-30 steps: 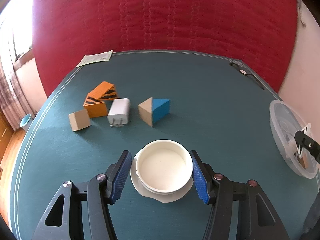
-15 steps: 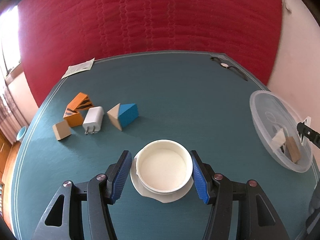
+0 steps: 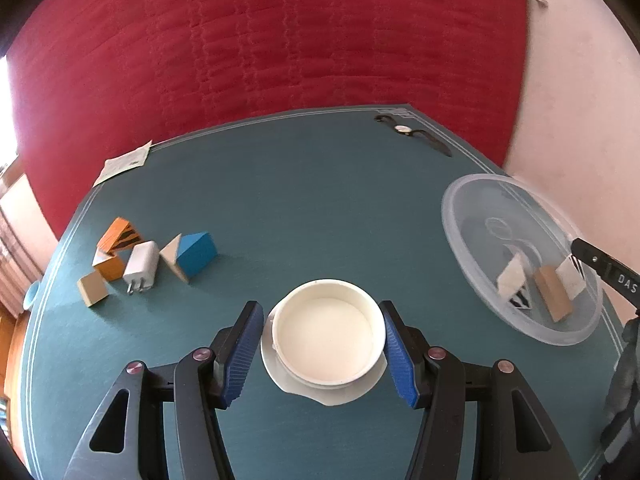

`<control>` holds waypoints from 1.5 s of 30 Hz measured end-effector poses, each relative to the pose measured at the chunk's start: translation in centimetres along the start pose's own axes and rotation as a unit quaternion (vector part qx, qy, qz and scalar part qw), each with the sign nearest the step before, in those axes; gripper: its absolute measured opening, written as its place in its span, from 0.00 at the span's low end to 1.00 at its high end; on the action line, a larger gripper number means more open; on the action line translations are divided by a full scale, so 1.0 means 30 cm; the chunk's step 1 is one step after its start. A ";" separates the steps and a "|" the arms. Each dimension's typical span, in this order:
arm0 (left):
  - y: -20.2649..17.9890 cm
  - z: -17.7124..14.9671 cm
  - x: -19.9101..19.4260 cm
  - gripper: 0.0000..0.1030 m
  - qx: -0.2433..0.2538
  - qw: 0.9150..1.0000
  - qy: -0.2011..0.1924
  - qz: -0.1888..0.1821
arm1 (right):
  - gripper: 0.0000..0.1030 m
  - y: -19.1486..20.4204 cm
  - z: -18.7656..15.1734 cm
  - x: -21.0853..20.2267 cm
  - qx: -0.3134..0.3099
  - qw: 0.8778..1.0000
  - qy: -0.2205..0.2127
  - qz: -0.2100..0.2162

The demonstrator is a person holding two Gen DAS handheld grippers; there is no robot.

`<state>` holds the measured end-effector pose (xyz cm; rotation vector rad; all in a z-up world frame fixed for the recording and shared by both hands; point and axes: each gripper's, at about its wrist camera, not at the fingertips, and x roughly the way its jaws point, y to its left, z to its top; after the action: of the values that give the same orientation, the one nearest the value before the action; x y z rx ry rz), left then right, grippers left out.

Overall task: Organize rigid objects
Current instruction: 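Lower the white bowl into the container and open the left tool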

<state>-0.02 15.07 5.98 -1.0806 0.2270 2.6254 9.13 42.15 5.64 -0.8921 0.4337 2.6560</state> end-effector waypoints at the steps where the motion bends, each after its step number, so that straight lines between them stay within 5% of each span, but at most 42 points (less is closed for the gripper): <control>1: -0.007 0.003 0.000 0.59 0.002 1.000 0.000 -0.002 | 0.33 -0.004 0.000 -0.003 0.002 1.000 0.000 0.001; 28: -0.321 0.130 0.054 0.63 0.095 0.991 -0.035 -0.082 | 0.33 -0.001 -0.016 -0.024 -0.005 1.000 -0.014 0.007; 31: -0.334 0.132 0.067 0.75 0.099 0.990 -0.040 -0.086 | 0.33 0.006 -0.018 -0.022 -0.006 1.000 -0.013 0.008; 45: -0.254 0.111 0.069 0.79 0.071 0.994 -0.028 -0.074 | 0.33 0.023 -0.031 -0.030 -0.011 1.000 -0.014 0.012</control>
<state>-1.13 23.54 6.60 -0.9373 0.3029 2.4630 10.06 41.01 5.62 -0.8603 0.4122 2.6970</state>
